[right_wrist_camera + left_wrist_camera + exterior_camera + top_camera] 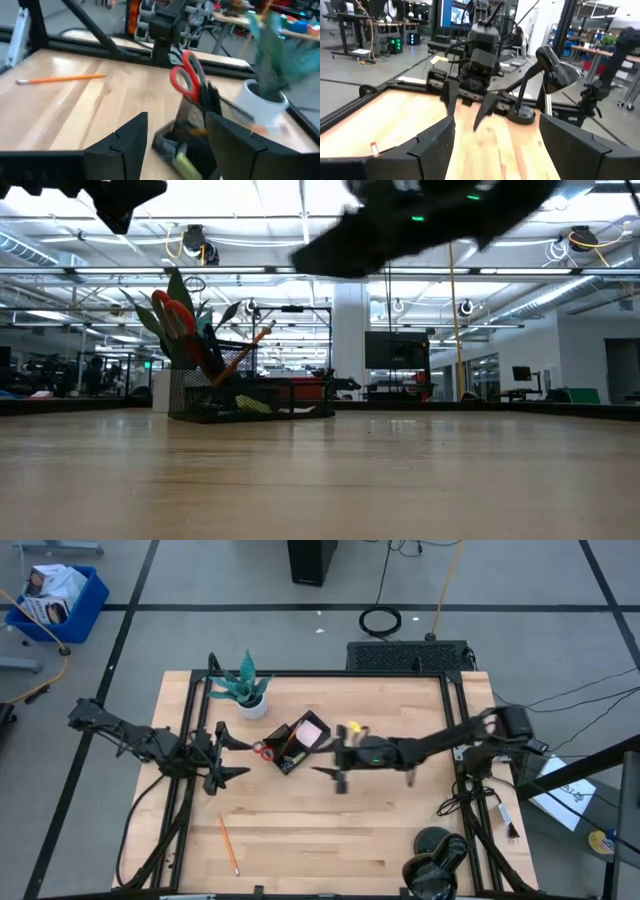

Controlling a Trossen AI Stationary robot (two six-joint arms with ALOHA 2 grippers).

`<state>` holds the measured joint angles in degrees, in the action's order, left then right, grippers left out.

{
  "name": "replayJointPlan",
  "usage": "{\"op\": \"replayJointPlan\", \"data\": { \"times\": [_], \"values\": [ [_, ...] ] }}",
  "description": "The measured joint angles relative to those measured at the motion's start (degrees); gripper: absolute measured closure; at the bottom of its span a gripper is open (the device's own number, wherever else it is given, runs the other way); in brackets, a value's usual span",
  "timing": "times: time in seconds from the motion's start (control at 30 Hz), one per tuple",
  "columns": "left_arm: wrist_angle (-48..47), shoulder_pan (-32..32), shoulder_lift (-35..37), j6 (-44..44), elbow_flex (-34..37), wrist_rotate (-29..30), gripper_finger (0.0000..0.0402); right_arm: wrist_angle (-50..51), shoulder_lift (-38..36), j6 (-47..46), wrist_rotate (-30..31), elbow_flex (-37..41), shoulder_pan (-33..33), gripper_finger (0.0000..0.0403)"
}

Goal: Pick and place office supplies into organizer
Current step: Put the orange pencil into the black desk organizer

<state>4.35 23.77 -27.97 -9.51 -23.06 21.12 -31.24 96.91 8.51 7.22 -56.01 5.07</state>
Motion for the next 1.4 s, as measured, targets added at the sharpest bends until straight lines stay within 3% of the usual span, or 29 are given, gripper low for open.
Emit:
{"op": "replayJointPlan", "data": {
  "times": [0.37, 0.53, 0.77, 0.97, 1.23, 1.4],
  "values": [
    [-4.7, 0.0, 1.6, 1.9, 0.0, 0.5, 0.0107, -22.4, -21.0, -12.9, 0.5, 33.2, 6.6, 0.0223],
    [-4.7, -0.2, 1.6, 4.9, 0.0, 4.3, 0.0107, -30.1, -26.1, -10.5, 0.6, 43.6, 8.0, 0.0224],
    [-9.7, -0.2, 2.0, 3.7, 0.0, 1.6, 0.0107, -38.9, -34.5, -9.7, 0.4, 54.5, 7.7, 0.0222],
    [-14.3, -0.2, 2.1, 3.5, 0.0, -0.3, 0.0107, -31.4, -44.1, -7.7, 0.3, 55.0, 7.6, 0.0226],
    [-15.9, 0.3, 1.8, 9.5, 0.0, -17.1, 0.0107, -20.3, -61.1, -3.7, 6.7, 55.0, 7.3, 0.0223],
    [-18.0, 1.7, 1.7, 14.6, 0.0, -20.2, 0.0108, -9.6, -69.4, -2.3, 12.2, 55.1, 7.3, 0.0226]
  ]
}}
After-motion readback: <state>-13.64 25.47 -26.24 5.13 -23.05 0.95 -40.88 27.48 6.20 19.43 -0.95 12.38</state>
